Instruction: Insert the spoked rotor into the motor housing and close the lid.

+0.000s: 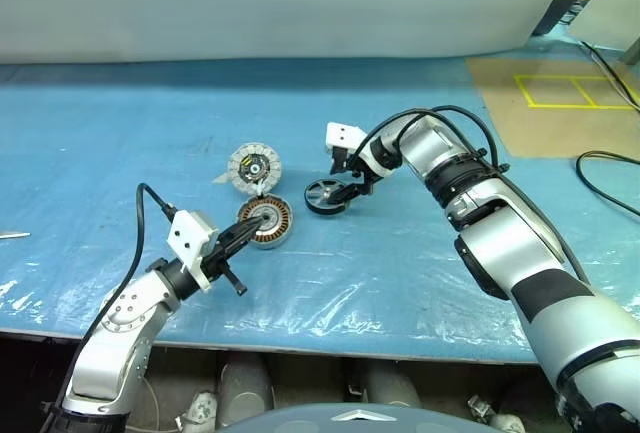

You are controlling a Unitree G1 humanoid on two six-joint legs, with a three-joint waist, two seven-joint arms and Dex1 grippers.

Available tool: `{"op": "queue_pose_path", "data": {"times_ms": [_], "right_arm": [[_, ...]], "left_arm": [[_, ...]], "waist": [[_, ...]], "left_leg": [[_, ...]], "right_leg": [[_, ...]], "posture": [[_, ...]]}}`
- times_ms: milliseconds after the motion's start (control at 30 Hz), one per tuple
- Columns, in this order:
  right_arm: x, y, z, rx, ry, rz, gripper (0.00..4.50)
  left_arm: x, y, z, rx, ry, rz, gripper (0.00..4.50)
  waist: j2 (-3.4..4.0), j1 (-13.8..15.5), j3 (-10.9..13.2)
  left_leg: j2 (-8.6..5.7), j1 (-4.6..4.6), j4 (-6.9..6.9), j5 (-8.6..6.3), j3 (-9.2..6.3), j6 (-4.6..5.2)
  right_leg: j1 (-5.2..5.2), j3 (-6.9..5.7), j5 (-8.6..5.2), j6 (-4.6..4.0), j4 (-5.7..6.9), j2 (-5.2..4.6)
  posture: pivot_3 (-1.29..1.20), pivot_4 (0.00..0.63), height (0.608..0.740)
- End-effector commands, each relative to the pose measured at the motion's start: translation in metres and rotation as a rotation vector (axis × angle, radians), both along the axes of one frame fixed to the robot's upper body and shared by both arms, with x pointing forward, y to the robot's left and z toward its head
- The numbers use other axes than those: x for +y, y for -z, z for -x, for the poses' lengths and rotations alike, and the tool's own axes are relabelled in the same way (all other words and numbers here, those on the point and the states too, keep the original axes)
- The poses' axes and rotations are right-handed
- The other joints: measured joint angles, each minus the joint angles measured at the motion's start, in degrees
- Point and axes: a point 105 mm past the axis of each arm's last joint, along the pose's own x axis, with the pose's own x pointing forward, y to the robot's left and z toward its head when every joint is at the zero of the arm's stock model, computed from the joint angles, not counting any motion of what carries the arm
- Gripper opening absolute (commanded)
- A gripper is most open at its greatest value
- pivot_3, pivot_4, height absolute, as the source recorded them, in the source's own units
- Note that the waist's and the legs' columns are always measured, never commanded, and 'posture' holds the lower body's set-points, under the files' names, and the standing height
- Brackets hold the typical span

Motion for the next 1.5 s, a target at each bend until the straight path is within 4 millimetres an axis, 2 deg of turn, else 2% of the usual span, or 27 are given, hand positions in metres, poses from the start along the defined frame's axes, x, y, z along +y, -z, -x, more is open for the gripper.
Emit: {"op": "queue_pose_path", "data": {"times_ms": [33, 100, 433, 667, 833, 867, 933, 1133, 1233, 1400, 1500], "right_arm": [[0.006, -0.018, -0.004, -0.049, -0.029, -0.021, 3.59], [0.007, -0.018, -0.004, -0.055, -0.028, -0.024, 2.99], [0.012, -0.017, -0.004, -0.053, -0.027, -0.034, 2.99], [0.016, 0.007, 0.001, -0.005, -0.021, -0.013, 2.99], [0.017, 0.015, 0.001, -0.022, -0.035, 0.011, 1.49], [0.016, 0.015, 0.000, -0.027, -0.033, 0.013, 1.29], [0.014, 0.015, -0.002, -0.051, -0.032, 0.024, 1.23], [0.027, -0.011, -0.004, -0.100, -0.071, -0.035, 1.23], [0.038, -0.027, -0.001, -0.114, -0.112, -0.064, 1.23], [0.063, -0.053, 0.015, -0.111, -0.218, -0.137, 1.23], [0.076, -0.058, 0.024, -0.115, -0.272, -0.160, 1.23]], "left_arm": [[-0.003, -0.009, 0.002, -0.033, 0.011, 0.004, 0.00], [-0.002, -0.008, 0.001, -0.031, 0.010, 0.005, 0.00], [0.001, -0.002, 0.000, -0.020, -0.005, 0.005, 0.00], [0.000, -0.003, -0.003, -0.022, -0.011, 0.006, 0.00], [0.003, -0.003, -0.005, -0.027, -0.021, -0.002, 0.00], [0.005, -0.003, -0.005, -0.028, -0.026, -0.005, 0.00], [0.008, -0.003, -0.006, -0.031, -0.034, -0.010, 0.00], [0.018, -0.011, -0.003, -0.050, -0.068, 0.010, 0.00], [0.024, -0.008, 0.004, -0.031, -0.080, -0.003, 0.00], [0.031, -0.002, 0.011, -0.004, -0.096, -0.034, 0.00], [0.030, -0.003, 0.010, -0.005, -0.098, -0.032, 0.00]], "waist": [[0.00, -0.03, 0.00], [0.00, -0.03, 0.00], [0.01, -0.02, 0.01], [0.01, -0.04, 0.01], [-0.01, -0.15, -0.01], [0.00, -0.20, -0.01], [0.00, -0.21, -0.01], [0.00, -0.20, -0.01], [0.01, -0.24, 0.00], [0.02, -0.19, 0.01], [0.02, -0.14, 0.01]], "left_leg": [[0.00, 0.00, 0.01, 0.00, 0.00, 0.00], [0.00, 0.00, 0.03, 0.00, 0.00, 0.00], [0.01, 0.03, 0.17, -0.04, 0.00, -0.05], [0.02, 0.00, 0.24, -0.05, 0.00, -0.07], [0.02, 0.03, 0.26, -0.05, 0.01, -0.07], [0.02, 0.04, 0.26, -0.05, 0.01, -0.07], [0.01, 0.08, 0.27, -0.05, 0.01, -0.07], [0.01, 0.11, 0.27, -0.05, 0.01, -0.06], [0.02, 0.03, 0.27, -0.04, 0.02, -0.06], [0.02, -0.33, 0.26, 0.06, 0.03, 0.12], [0.04, -0.37, 0.26, 0.06, 0.03, 0.12]], "right_leg": [[0.00, 0.00, 0.00, 0.00, 0.01, 0.00], [0.00, 0.00, 0.00, 0.00, 0.03, 0.00], [-0.12, 0.02, -0.09, -0.14, 0.43, -0.01], [-0.25, 0.06, -0.10, -0.16, 0.62, 0.00], [-0.22, 0.08, -0.10, -0.17, 0.63, 0.00], [-0.22, 0.08, -0.10, -0.17, 0.64, 0.00], [-0.22, 0.10, -0.10, -0.17, 0.69, 0.00], [-0.22, 0.11, -0.09, -0.19, 0.75, 0.00], [-0.29, 0.11, -0.09, -0.19, 0.72, 0.00], [-0.66, 0.11, -0.10, -0.21, 0.71, 0.02], [-0.68, 0.10, -0.10, -0.21, 0.71, 0.02]], "posture": [[0.00, 0.150, 0.740], [0.00, 0.150, 0.740], [0.00, 0.150, 0.740], [0.00, 0.150, 0.740], [0.00, 0.150, 0.740], [0.00, 0.150, 0.740], [0.00, 0.150, 0.740], [0.00, 0.150, 0.740], [0.00, 0.150, 0.740], [0.00, 0.150, 0.740], [0.00, 0.150, 0.740]]}}
